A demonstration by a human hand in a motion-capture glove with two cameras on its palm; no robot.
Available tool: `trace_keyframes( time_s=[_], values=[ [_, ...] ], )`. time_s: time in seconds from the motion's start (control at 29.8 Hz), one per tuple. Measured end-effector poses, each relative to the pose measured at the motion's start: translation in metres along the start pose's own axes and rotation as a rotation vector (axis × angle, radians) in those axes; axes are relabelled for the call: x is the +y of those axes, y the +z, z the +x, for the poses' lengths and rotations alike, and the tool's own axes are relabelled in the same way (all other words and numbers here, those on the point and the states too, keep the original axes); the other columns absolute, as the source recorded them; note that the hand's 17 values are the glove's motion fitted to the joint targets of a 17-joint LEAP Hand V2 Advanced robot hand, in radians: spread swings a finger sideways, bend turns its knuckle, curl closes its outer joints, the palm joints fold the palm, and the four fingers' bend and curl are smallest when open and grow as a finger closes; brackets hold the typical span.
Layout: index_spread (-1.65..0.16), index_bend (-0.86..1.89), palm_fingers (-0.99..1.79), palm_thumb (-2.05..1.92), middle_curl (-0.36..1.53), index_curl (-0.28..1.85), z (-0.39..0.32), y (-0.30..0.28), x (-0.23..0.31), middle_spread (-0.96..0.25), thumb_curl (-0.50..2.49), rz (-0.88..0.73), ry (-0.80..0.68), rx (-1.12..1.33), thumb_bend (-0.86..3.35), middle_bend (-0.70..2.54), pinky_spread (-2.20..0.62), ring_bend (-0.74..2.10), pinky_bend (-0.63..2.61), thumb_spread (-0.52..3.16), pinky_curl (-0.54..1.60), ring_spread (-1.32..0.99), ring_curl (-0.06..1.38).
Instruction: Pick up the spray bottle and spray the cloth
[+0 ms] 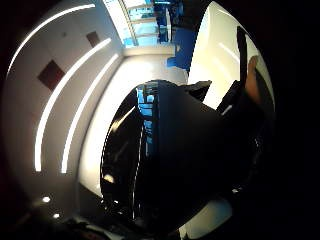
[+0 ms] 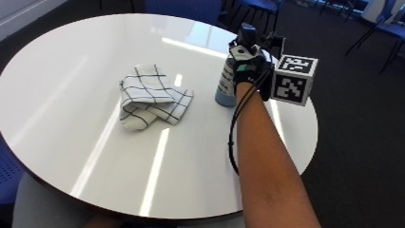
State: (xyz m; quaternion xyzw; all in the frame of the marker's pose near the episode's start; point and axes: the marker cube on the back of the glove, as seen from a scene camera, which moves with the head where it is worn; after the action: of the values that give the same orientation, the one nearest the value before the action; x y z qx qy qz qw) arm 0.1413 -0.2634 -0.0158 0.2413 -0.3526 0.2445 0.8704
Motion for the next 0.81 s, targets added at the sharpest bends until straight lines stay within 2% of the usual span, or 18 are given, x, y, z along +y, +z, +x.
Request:
trace_keyframes(
  time_s=[0.47,0.6,0.81],
  values=[
    [-0.33,0.44,1.14,0.93,0.48,0.52,-0.033,0.0,-0.007,-0.22,0.59,0.001,-0.117,-0.017,-0.05,0.5,0.06,0.57,0.06,0.55,0.06,-0.21,0.45],
    [-0.32,0.39,1.26,0.89,0.47,0.5,-0.035,0.003,-0.008,-0.22,0.59,0.007,-0.133,-0.022,-0.05,0.45,-0.01,0.53,0.28,0.56,0.14,-0.22,0.43],
    [-0.32,0.35,1.31,0.88,0.46,0.51,-0.03,0.0,-0.007,-0.22,0.61,0.057,-0.168,-0.042,-0.04,0.41,-0.12,0.5,0.4,0.52,0.22,-0.22,0.43]
  ],
)
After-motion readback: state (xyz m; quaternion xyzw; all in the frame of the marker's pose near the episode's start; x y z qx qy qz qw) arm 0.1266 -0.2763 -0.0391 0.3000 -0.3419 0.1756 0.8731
